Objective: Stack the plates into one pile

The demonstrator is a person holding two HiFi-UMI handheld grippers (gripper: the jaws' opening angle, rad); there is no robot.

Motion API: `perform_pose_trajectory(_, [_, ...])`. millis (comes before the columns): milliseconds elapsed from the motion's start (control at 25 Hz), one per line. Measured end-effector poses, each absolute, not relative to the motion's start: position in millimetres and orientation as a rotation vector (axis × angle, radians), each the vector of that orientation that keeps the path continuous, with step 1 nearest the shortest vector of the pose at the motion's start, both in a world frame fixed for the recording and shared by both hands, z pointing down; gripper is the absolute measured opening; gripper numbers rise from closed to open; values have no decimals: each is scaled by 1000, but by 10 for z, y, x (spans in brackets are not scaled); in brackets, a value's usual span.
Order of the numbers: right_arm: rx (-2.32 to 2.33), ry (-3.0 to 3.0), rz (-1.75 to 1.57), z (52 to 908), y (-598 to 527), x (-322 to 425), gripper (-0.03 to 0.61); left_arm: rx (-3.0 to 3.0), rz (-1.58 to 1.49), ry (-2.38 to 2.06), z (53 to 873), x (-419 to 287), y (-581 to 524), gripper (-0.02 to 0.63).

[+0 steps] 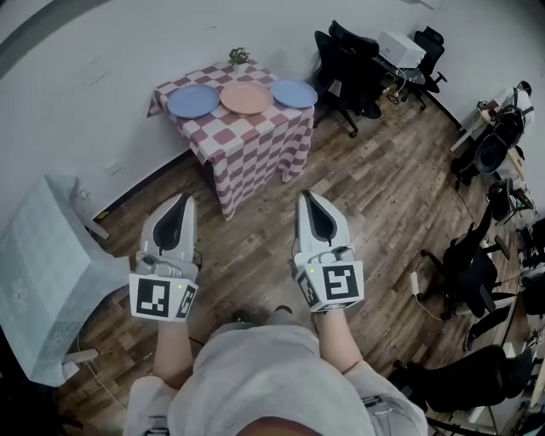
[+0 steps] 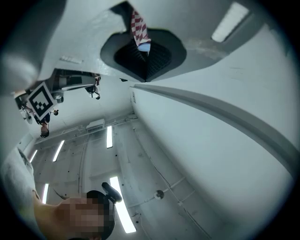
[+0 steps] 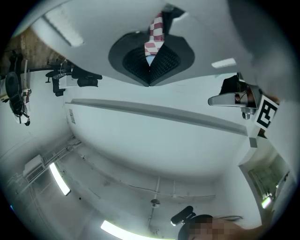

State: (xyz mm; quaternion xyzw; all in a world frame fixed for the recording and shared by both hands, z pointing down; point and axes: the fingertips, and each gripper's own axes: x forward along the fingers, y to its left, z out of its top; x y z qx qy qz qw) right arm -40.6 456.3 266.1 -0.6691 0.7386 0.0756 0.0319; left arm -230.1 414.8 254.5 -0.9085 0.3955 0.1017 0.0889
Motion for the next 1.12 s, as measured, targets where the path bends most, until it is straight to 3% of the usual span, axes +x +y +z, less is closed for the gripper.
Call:
perform_pose_trajectory(480, [-2013,2279,259,2629,4211,-446,2,-2696,320,1186,2556,-2349,3849,5])
perform_pose_trajectory(1120, [-1713,2387,334,2353,2247,-437,2,-2560,353,1280,2304,-2217,2126,5])
